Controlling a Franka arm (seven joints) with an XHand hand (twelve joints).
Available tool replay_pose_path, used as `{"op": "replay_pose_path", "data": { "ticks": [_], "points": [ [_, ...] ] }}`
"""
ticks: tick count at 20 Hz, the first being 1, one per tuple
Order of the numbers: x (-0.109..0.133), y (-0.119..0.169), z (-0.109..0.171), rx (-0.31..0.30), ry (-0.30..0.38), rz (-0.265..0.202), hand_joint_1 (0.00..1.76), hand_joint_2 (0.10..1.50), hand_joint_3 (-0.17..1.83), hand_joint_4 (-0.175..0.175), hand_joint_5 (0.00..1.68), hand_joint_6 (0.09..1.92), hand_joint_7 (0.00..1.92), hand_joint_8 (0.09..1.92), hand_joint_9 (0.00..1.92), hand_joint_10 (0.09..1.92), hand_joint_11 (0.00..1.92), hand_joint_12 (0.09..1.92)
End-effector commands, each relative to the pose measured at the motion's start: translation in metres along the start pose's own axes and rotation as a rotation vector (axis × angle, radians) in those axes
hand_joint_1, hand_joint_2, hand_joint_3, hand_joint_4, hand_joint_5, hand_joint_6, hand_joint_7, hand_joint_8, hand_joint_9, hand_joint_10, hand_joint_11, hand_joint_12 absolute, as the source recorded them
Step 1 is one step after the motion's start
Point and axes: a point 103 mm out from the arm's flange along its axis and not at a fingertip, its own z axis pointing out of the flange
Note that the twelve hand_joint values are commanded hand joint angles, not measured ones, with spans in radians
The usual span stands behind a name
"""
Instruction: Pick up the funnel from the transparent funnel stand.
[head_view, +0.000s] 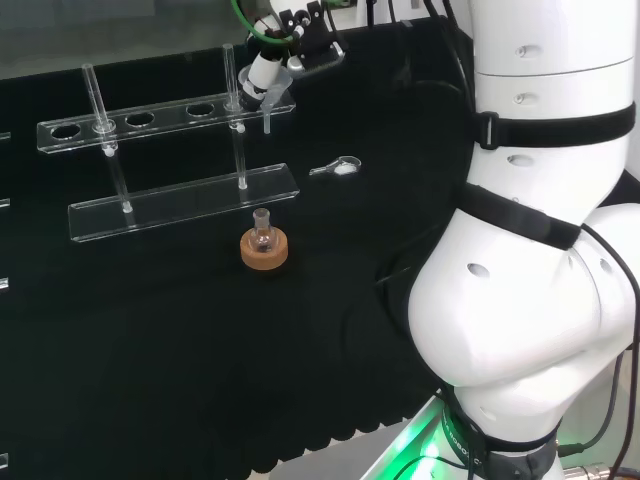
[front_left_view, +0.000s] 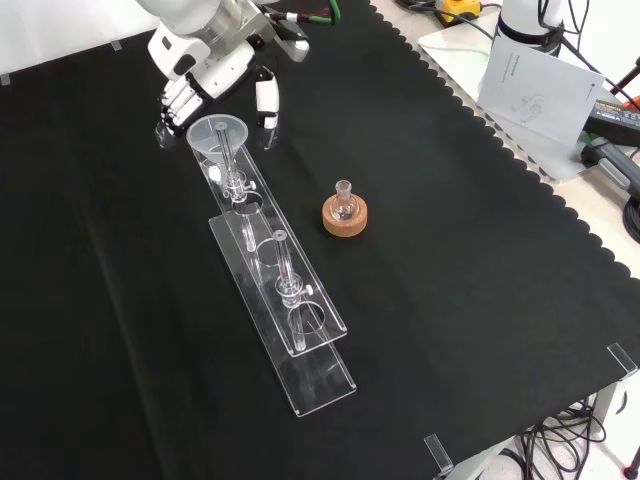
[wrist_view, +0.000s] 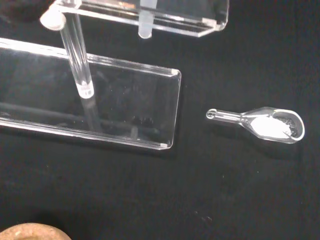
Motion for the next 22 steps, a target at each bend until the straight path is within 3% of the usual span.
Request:
{"op": "replay_pose_path", "data": {
  "ticks": [1,6,16,22],
  "points": [
    [-0.0009,0.0022,0.0033,0.011,-0.009,0.008,0.66,0.70,0.17,0.006,0.06,0.09,0.00,0.17,0.02,0.87,0.23,1.53],
    [-0.0050,0.0042,0.0061,0.007,-0.004,0.013,0.67,0.70,0.19,0.028,0.08,0.09,0.00,0.25,0.04,0.89,0.25,1.52],
    [-0.0106,0.0079,0.0038,-0.007,0.007,0.043,0.68,0.72,0.24,0.034,0.13,0.09,0.00,0.45,0.11,0.88,0.27,1.51],
    [-0.0058,0.0104,-0.0008,0.000,-0.015,0.004,0.68,0.72,0.25,0.041,0.15,0.09,0.00,0.48,0.14,0.87,0.28,1.50]
  ]
}}
